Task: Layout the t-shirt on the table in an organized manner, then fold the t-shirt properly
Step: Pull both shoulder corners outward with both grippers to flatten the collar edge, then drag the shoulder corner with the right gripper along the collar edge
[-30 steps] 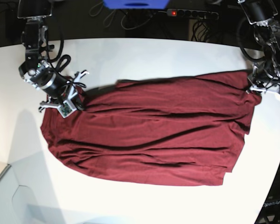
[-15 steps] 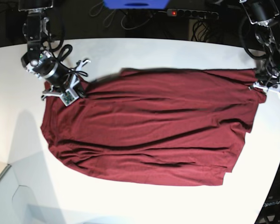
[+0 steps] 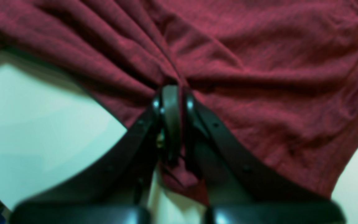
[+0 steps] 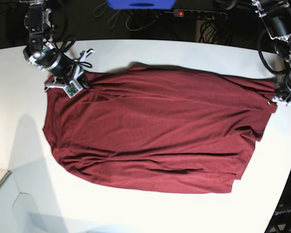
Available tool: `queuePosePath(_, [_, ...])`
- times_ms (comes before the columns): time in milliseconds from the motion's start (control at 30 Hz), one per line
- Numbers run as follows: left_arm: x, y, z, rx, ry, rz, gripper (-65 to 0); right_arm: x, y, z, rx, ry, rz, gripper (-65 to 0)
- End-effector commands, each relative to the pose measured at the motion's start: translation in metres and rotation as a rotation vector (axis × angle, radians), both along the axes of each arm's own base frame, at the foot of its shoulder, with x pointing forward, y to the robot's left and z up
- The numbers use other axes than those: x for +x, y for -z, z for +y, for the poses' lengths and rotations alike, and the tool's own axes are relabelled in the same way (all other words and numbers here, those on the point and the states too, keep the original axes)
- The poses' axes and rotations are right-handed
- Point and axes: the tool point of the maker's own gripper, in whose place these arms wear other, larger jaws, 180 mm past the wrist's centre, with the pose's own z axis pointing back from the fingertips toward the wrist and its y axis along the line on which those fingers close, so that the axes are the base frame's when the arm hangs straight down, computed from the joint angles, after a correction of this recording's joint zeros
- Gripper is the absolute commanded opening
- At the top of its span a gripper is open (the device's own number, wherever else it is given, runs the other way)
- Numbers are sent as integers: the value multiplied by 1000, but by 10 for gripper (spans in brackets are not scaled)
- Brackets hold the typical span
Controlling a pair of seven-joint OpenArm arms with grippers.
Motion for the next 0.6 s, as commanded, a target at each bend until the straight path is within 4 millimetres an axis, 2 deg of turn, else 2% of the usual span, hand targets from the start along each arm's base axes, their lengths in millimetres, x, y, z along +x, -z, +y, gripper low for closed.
queuePosePath(0, [8, -18, 13, 50, -5, -37, -649, 4, -9, -1, 9, -4, -34, -650])
queuePosePath(67, [6, -17, 13, 49, -5, -33, -649, 0, -7, -2, 8, -4, -25, -650])
queuePosePath(133, [-5, -9, 12, 46, -5, -5, -649, 0, -7, -5, 2, -2, -25, -650])
queuePosePath(233, [-9, -14, 10, 67, 12, -11, -649, -10, -3, -12, -21, -13, -4, -650])
queuePosePath(400, [-16, -26, 6, 108, 46, -23, -649, -13, -16, -9, -32, -33, -35, -650])
queuePosePath(567, [-19, -26, 6, 111, 49, -18, -649, -11, -21, -6, -29, -37, -50, -650])
